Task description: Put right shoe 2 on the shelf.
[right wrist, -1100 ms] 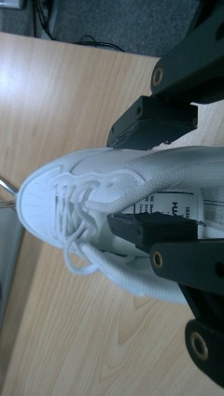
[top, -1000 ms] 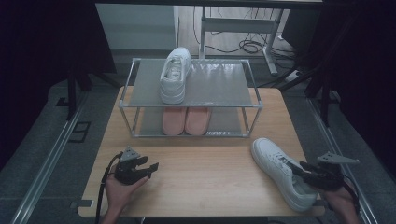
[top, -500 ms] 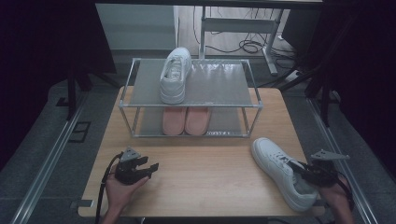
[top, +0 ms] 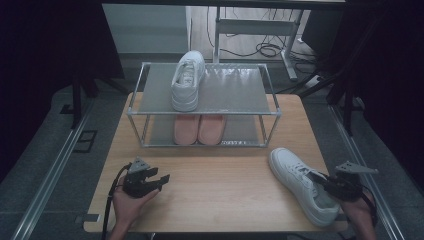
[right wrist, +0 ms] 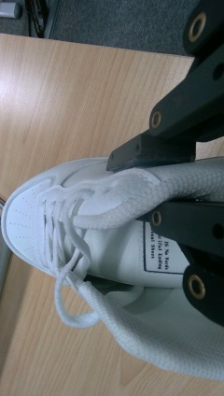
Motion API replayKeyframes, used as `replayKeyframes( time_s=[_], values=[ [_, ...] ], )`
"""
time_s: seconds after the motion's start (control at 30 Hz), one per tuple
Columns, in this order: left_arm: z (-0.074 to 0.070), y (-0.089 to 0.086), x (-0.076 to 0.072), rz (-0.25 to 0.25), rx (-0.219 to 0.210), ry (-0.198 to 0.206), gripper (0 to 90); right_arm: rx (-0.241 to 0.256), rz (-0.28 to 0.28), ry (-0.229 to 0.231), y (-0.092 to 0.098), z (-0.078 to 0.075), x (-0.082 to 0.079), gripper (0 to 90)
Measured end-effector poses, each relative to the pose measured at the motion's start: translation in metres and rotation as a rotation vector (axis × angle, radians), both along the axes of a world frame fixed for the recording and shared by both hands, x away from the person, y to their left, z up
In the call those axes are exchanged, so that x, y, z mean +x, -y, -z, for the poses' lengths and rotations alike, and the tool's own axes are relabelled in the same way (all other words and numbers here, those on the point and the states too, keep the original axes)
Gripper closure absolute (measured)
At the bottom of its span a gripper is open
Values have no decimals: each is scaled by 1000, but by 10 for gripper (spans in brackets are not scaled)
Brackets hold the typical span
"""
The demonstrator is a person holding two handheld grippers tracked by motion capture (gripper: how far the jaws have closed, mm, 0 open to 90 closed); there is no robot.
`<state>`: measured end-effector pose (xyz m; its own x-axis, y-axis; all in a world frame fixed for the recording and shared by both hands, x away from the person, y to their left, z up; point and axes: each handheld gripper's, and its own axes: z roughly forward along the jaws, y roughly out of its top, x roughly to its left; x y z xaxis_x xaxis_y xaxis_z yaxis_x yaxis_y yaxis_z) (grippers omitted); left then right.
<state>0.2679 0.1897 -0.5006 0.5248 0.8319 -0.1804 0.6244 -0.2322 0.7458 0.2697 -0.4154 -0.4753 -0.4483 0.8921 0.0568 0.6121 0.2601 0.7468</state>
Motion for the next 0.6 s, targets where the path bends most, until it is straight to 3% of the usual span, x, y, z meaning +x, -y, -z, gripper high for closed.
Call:
replayKeyframes(
  time_s=[0.33,0.6],
  values=[
    [0,1,0,-1,2,-2,440,52,-2,25,-2,-6,-6,809],
    [0,1,0,-3,0,-2,440,138,3,52,-3,-13,-13,808]
  ],
)
